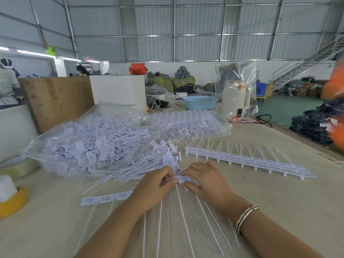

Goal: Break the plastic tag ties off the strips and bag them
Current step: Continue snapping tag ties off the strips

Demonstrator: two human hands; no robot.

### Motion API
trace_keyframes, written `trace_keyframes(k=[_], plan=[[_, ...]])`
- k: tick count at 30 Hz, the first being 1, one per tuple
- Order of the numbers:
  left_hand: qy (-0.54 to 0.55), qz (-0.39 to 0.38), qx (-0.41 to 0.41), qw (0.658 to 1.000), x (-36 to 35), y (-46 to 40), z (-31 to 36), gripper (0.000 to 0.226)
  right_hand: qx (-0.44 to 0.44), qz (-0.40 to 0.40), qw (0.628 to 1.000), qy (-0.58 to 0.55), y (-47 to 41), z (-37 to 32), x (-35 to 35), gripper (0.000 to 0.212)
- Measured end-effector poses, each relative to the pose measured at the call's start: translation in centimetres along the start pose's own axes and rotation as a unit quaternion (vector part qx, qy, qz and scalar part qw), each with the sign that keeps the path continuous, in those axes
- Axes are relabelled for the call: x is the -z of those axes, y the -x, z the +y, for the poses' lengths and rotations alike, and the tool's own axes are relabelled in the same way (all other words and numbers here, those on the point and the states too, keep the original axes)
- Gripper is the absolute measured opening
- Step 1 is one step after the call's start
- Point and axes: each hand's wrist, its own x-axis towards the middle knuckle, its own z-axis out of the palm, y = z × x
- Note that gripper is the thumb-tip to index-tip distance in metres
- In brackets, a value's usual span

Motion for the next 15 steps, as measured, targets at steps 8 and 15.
trace_keyframes(k=[8,15], plan=[[0.023,0.005,-0.016,1.000,0.46,-0.02,0.32,0.008,0.011,0.035,0.999,0.021,0.14,-0.30,0.08,0.031],[0.010,0.014,-0.053,0.998,0.64,0.03,0.70,0.009,0.013,0.038,0.999,0.008,0.10,-0.40,0.20,0.015]])
